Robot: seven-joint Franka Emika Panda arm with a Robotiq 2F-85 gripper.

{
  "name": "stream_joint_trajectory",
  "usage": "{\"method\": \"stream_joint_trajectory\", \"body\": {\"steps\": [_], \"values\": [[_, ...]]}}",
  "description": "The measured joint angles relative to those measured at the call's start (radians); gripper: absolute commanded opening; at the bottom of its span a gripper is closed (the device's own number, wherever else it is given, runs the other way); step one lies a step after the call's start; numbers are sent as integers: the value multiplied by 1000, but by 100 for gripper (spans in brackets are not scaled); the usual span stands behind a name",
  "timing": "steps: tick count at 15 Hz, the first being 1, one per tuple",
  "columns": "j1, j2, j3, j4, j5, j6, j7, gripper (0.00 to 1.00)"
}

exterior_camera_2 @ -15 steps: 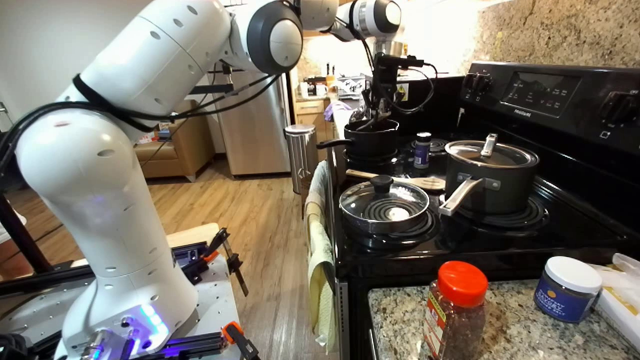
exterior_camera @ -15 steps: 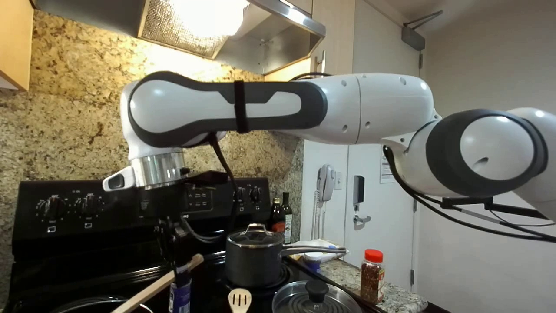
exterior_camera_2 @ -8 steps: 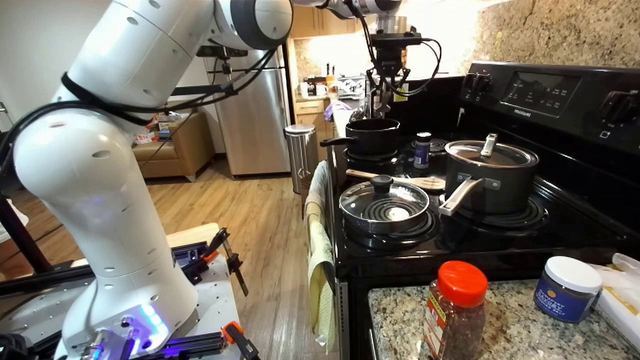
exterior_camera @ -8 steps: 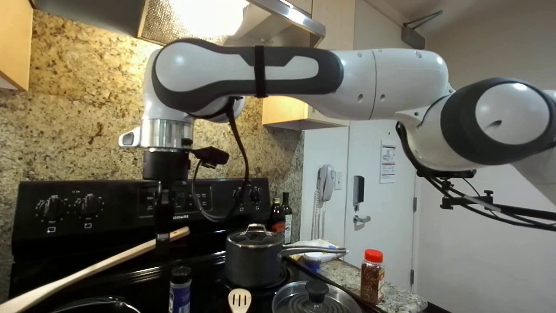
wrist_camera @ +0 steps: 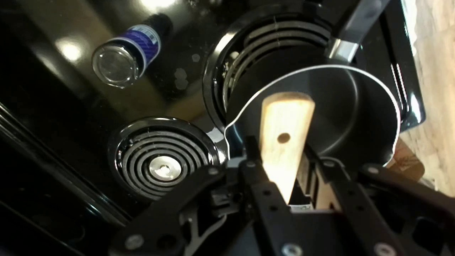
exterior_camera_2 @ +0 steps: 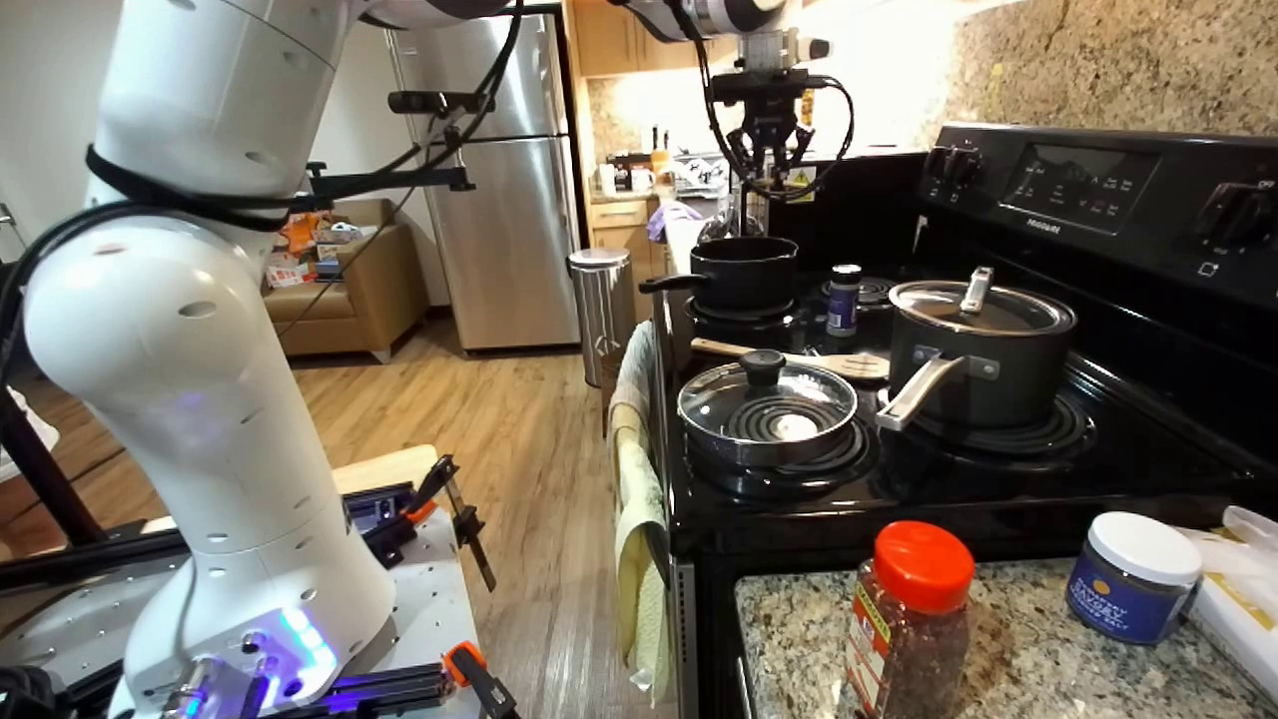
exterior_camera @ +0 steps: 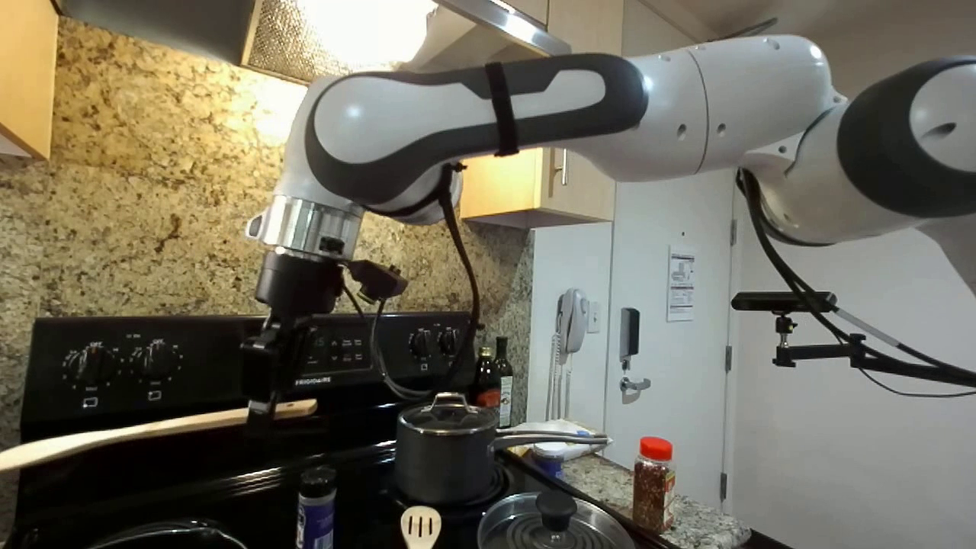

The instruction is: Remove the wooden spoon from the pot and put it on the stove and then center the pot on the plate

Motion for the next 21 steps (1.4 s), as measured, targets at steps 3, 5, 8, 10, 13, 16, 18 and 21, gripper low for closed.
{"method": "stream_joint_trajectory", "body": {"steps": [3,5,8,10,13,16,18,21], "values": [[5,-57,1,-156,48,203,118,15],[12,-91,4,-259,52,353,165,28],[16,-131,7,-348,52,431,165,28],[15,-141,7,-356,52,432,165,28],[15,-143,7,-357,52,432,165,15],[16,-146,-2,-363,39,432,170,15],[15,-187,-27,-424,28,454,211,14],[15,-303,-79,-578,-18,497,363,15]]}}
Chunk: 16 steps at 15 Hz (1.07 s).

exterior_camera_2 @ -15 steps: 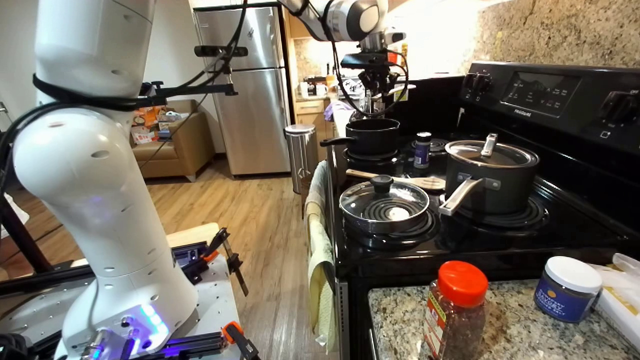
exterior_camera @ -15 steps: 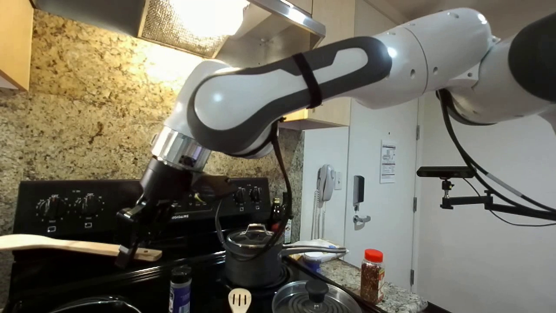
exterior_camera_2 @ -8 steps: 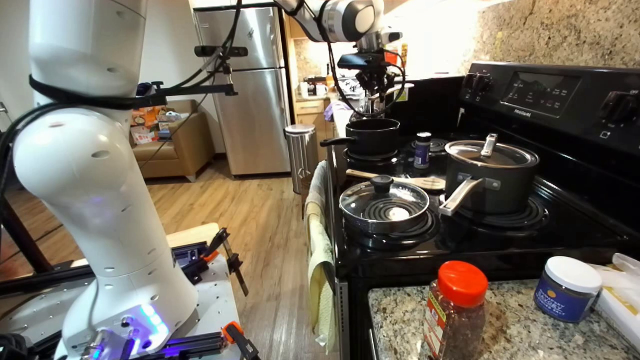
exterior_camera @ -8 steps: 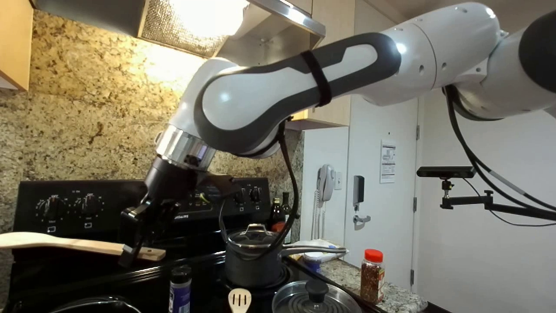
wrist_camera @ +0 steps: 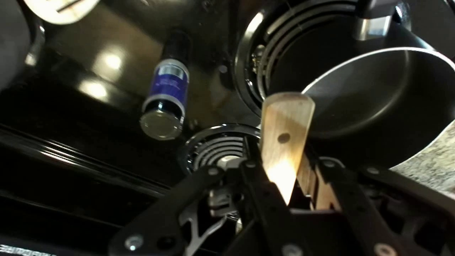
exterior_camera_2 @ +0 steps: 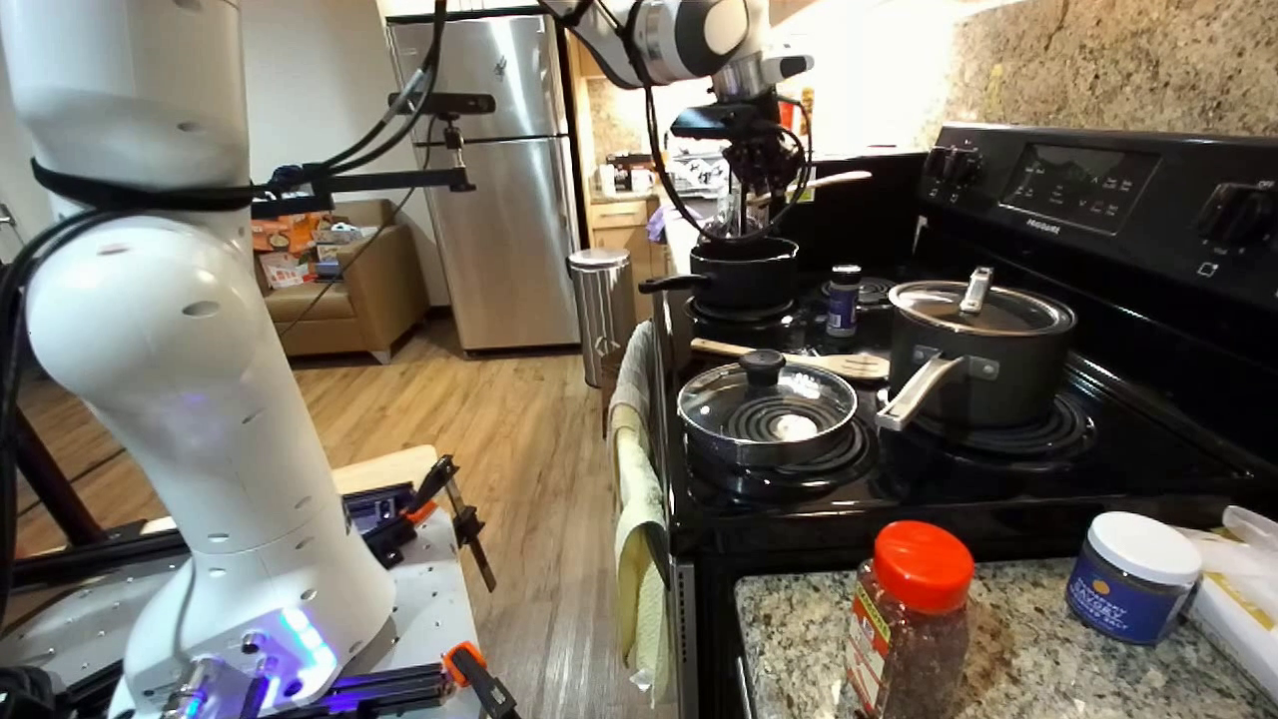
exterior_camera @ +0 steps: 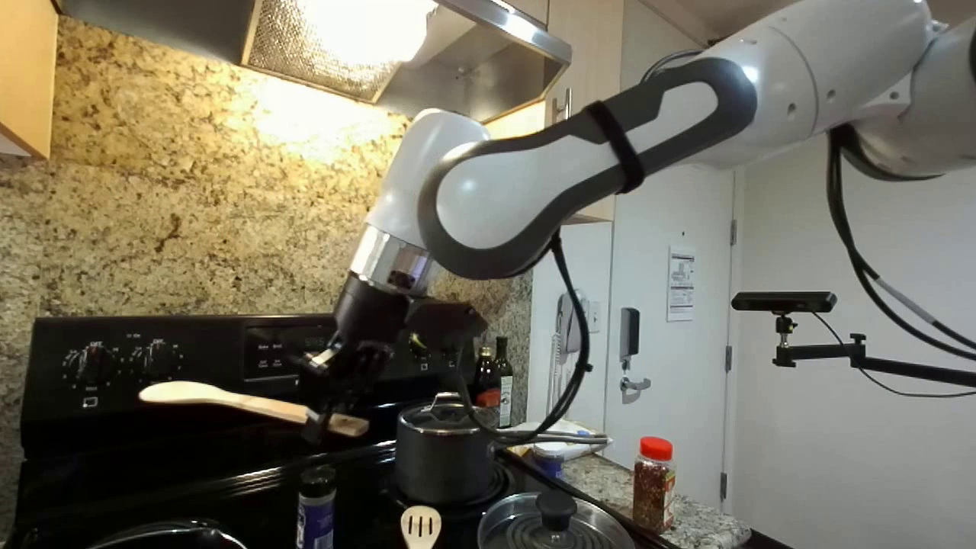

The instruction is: Remove the wooden spoon from the pot and put it on the stove and then center the pot on the plate

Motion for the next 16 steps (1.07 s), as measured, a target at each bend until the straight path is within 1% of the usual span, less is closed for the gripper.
{"method": "stream_joint_trajectory", "body": {"steps": [3,5,7,8,10,11,13,14,16], "values": [[-2,-121,-26,-167,-15,21,140,14],[-5,-197,-26,-282,-15,28,217,14],[-6,-273,-20,-403,-29,77,322,15],[-10,-311,-13,-466,-44,121,385,28],[-21,-383,4,-580,-65,217,478,28],[-25,-410,9,-617,-69,234,496,28],[-27,-438,12,-644,-69,239,502,28],[-27,-442,12,-645,-69,239,502,14],[-33,-441,17,-645,-67,239,502,14]]}}
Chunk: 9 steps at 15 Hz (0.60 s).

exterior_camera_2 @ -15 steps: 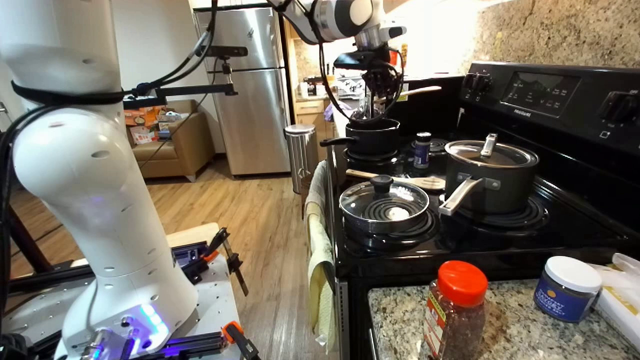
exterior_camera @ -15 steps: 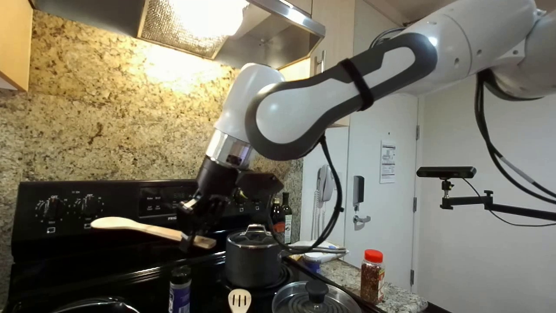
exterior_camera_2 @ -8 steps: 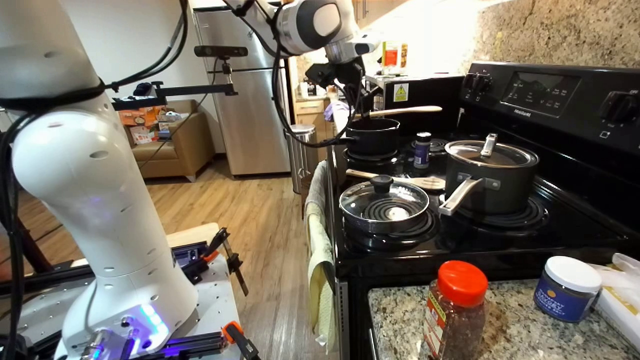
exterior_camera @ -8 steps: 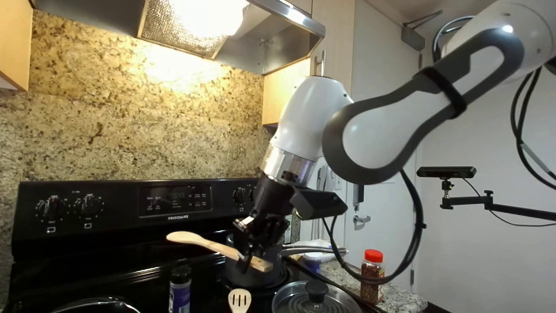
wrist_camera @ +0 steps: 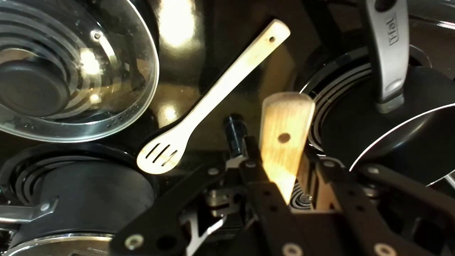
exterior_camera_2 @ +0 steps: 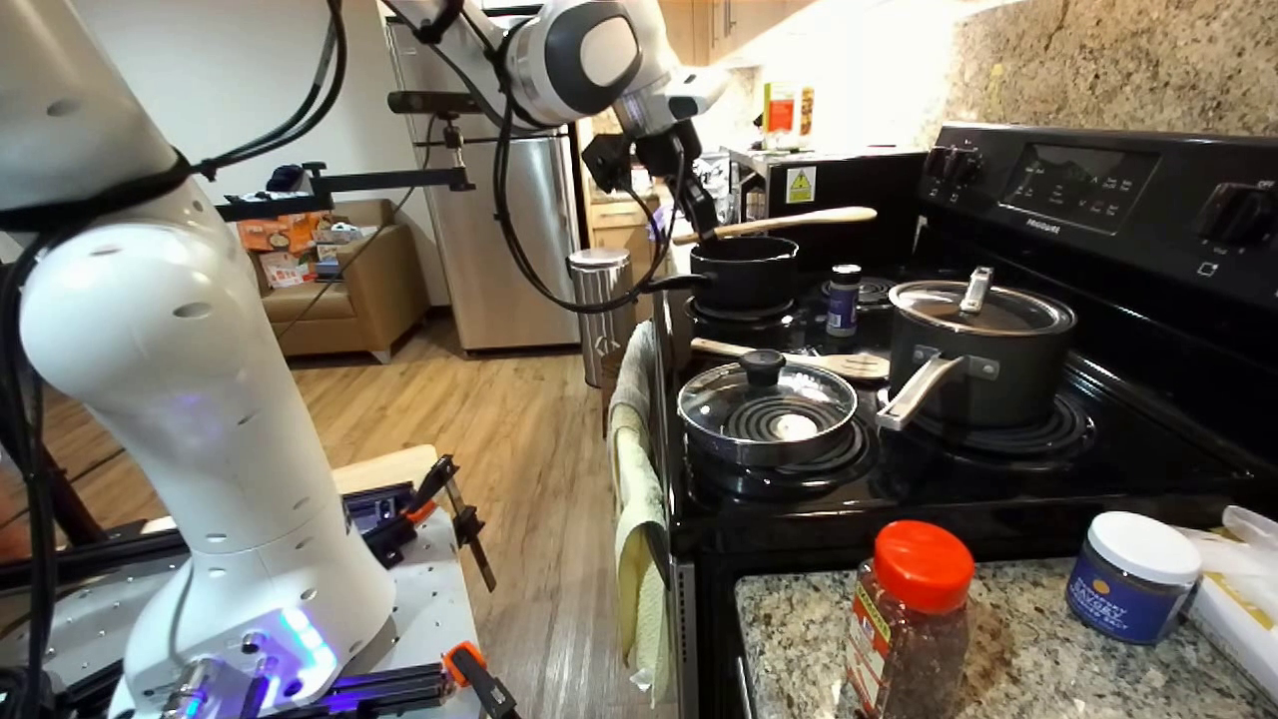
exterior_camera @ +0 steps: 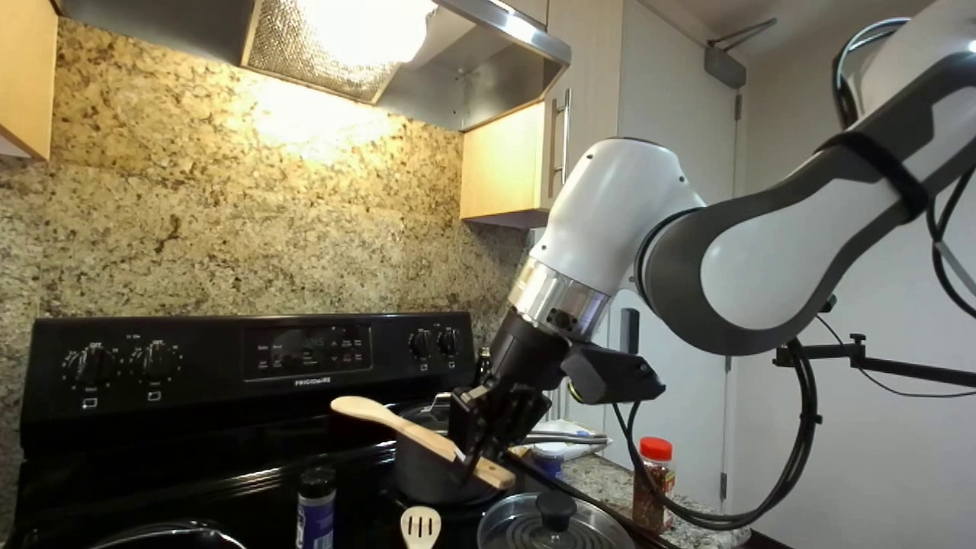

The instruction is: Remove the wooden spoon from the pot and put it on the stove and then center the pot on the plate

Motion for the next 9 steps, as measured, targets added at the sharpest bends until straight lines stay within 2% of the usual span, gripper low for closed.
{"method": "stream_joint_trajectory", "body": {"steps": [2,5,9], "values": [[-36,2,32,-1,-1,-5,42,14],[-97,13,86,-16,-28,-6,219,14],[-109,61,120,-39,-29,9,371,14]]}}
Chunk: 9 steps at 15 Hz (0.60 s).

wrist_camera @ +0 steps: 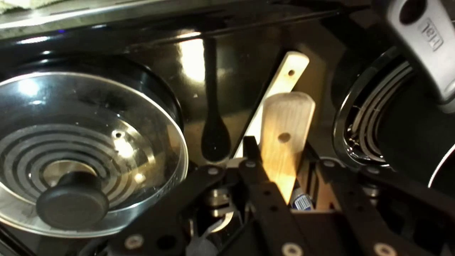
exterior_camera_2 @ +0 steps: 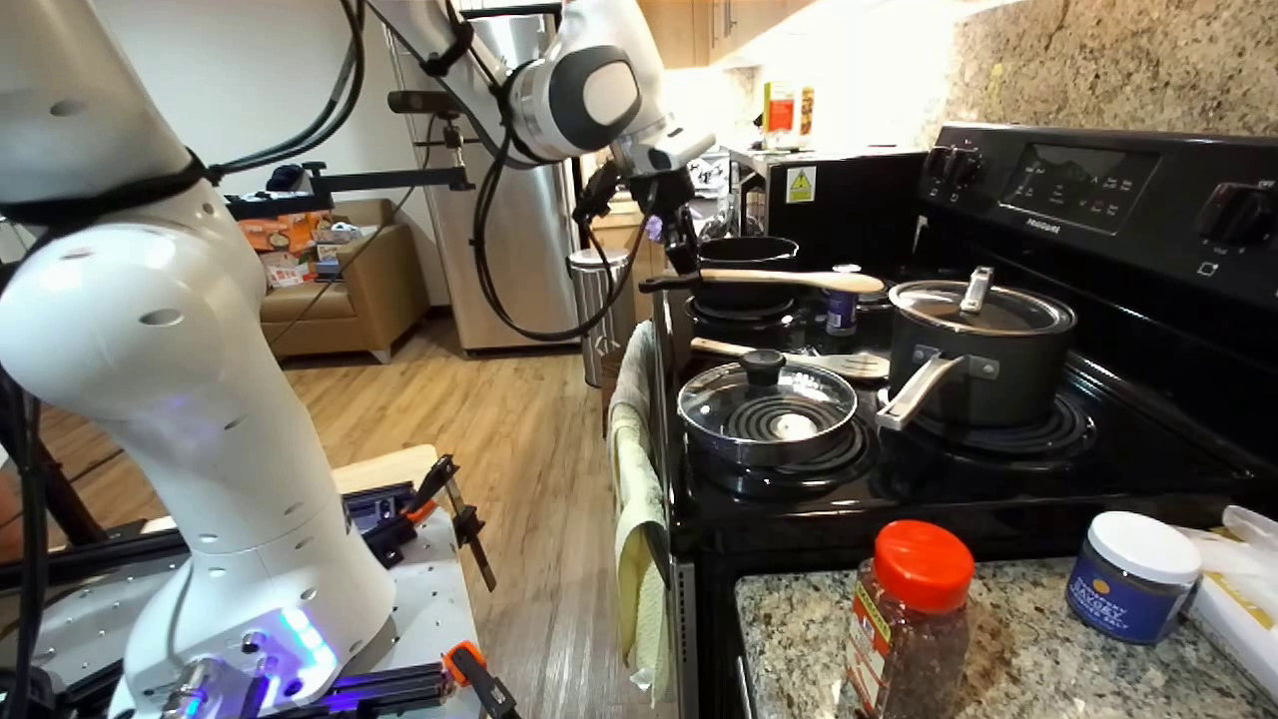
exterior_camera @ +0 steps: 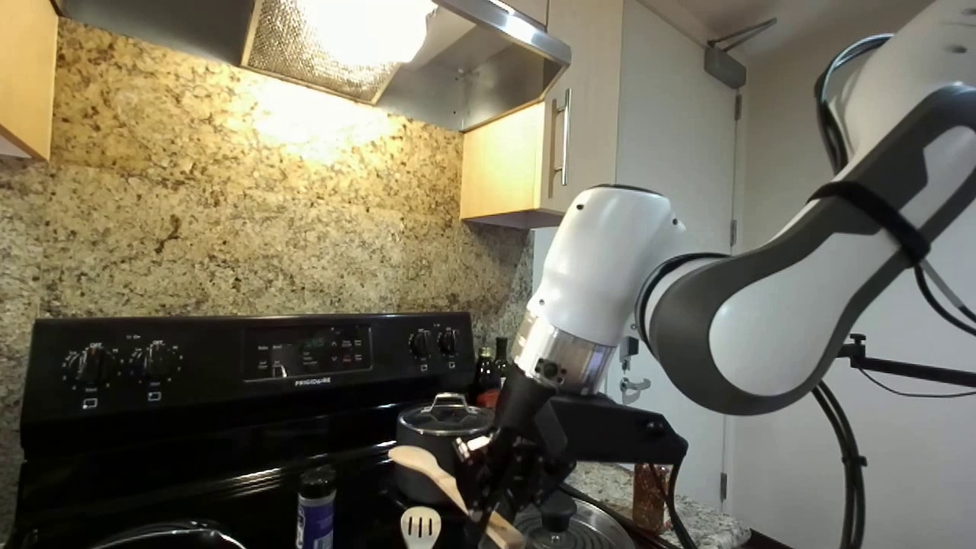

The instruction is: Remove the wooden spoon from the pot and put it on the stove and then center the pot on the plate

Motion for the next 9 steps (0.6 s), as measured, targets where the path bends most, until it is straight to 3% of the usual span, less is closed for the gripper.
{"method": "stream_joint_trajectory", "body": {"steps": [6,9], "values": [[32,130,16,7,-17,32,56,14],[41,187,4,7,-90,107,69,14]]}}
